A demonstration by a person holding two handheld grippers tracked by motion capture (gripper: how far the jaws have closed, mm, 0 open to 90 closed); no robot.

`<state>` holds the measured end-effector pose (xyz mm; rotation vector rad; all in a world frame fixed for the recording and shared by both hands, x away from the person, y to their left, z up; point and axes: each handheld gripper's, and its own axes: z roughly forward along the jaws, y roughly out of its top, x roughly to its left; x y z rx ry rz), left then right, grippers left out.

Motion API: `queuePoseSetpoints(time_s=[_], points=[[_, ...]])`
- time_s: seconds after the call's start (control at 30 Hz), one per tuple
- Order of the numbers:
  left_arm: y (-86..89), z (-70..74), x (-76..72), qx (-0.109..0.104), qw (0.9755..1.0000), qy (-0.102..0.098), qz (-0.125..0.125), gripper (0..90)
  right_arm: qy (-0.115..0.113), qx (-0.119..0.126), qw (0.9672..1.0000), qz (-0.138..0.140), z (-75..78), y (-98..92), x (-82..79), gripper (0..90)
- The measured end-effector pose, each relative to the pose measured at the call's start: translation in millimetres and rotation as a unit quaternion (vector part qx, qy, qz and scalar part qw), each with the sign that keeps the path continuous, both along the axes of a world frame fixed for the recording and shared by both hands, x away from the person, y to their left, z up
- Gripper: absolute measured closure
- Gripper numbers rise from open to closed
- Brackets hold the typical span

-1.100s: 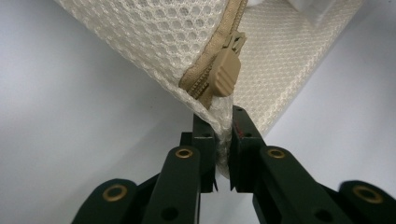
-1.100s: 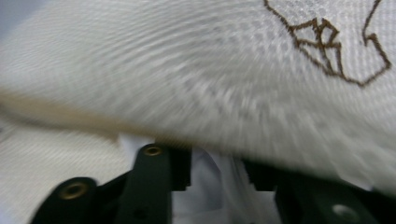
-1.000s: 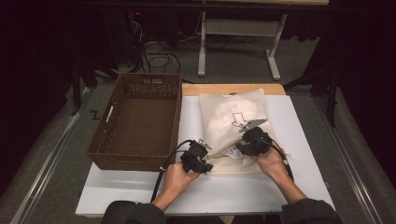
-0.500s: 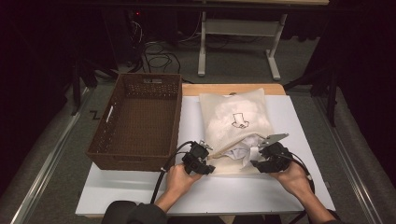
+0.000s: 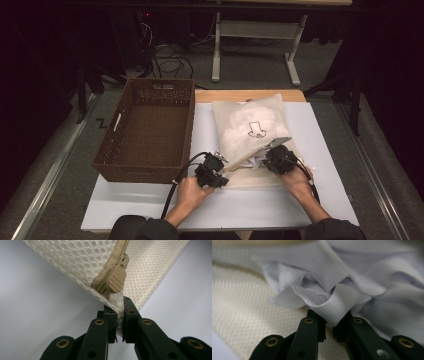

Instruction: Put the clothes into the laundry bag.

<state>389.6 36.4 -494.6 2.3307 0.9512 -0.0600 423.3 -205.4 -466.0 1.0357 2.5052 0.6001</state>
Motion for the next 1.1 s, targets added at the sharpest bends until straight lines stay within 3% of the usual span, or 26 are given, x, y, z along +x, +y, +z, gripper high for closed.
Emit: queuePoseSetpoints(time_s=[0.17,0.27,0.33,0.5,0.63,0.9,1.0,1.1], points=[[-2.9,0.9,-4.5,0.016,0.9998,-0.005,-0.014,84.5,-0.018,-0.013,0.9991,-0.035,2.9,-3.3,21.9,87.1],[-1.6,1.7,-4.3,0.014,0.9998,-0.005,-0.016,84.5,-0.022,-0.017,0.997,-0.072,-6.8,-8.3,37.2,87.4],[-0.4,1.8,-3.7,0.014,0.9998,-0.005,-0.016,84.4,-0.021,-0.023,0.9968,-0.073,-10.3,-7.3,38.7,86.1],[1.2,0.5,-2.4,0.009,0.9999,-0.004,-0.012,82.8,0.005,-0.016,0.9991,-0.039,-0.7,-9.7,27.3,63.8],[1.7,-0.4,-2.4,0.008,0.9999,-0.004,-0.006,79.8,0.009,-0.006,0.9997,-0.023,10.1,-15.8,8.9,56.6],[2.3,-1.3,-1.8,0.001,1.0,0.001,-0.002,76.9,0.004,-0.001,0.9999,-0.015,13.0,-32.0,-14.5,57.3],[2.2,-1.2,-1.8,0.001,1.0,0.001,-0.002,76.7,0.008,0.011,0.9998,0.017,12.9,-23.1,-17.9,64.2],[1.9,-0.8,-2.3,0.002,1.0,-0.001,-0.002,76.8,0.009,-0.001,0.9989,0.045,9.2,-6.6,-15.1,71.1]])
